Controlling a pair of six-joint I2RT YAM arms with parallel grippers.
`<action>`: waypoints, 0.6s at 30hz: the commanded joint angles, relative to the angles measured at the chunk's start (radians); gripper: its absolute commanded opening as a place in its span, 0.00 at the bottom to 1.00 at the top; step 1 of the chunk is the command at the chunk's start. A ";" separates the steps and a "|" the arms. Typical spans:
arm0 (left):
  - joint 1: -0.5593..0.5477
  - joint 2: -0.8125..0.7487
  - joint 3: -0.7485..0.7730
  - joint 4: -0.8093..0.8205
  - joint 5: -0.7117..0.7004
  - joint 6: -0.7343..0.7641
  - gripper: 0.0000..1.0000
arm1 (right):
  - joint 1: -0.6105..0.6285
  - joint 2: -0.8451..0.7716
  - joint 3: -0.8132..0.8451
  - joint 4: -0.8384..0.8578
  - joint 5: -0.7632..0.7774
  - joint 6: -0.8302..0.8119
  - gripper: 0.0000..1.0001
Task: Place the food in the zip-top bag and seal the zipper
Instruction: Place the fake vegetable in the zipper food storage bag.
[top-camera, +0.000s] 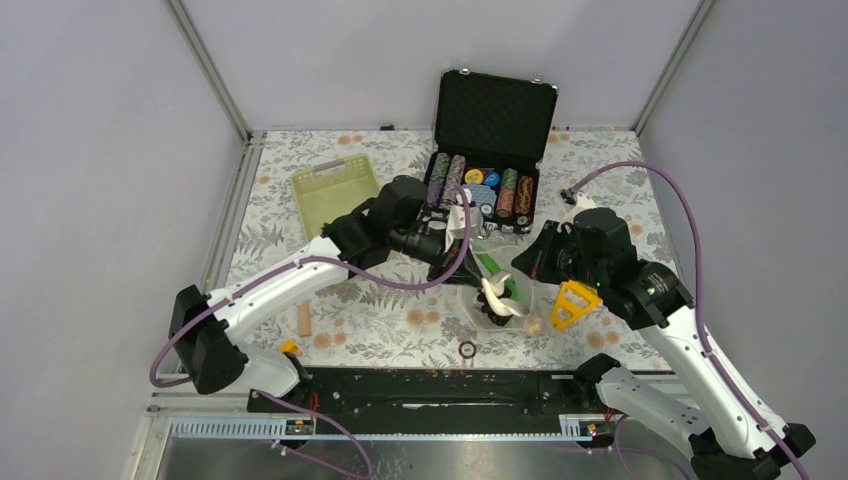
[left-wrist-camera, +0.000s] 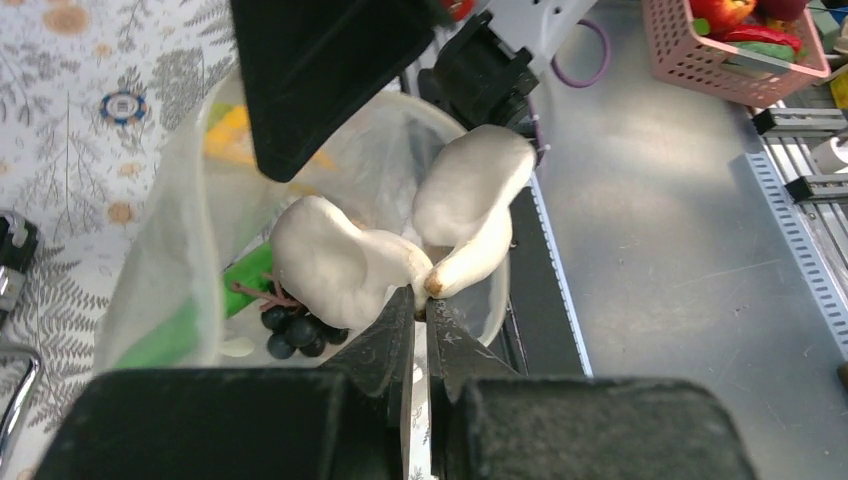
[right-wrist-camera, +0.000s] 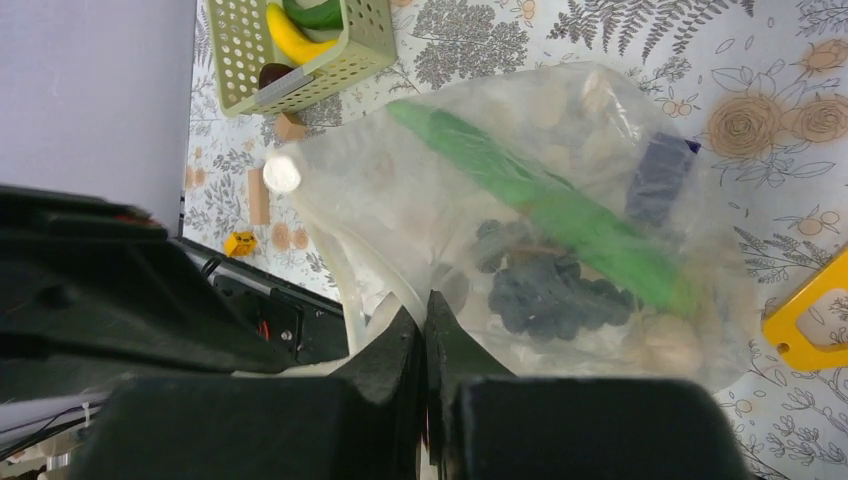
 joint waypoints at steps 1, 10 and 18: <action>-0.004 0.032 0.069 -0.007 -0.087 -0.003 0.00 | -0.005 -0.003 0.029 0.047 -0.057 -0.001 0.00; -0.004 0.064 0.052 0.045 -0.422 -0.195 0.00 | -0.005 -0.005 0.028 0.048 -0.105 -0.015 0.00; -0.034 0.019 0.050 -0.001 -0.419 -0.192 0.59 | -0.005 0.014 0.033 0.077 -0.114 0.003 0.00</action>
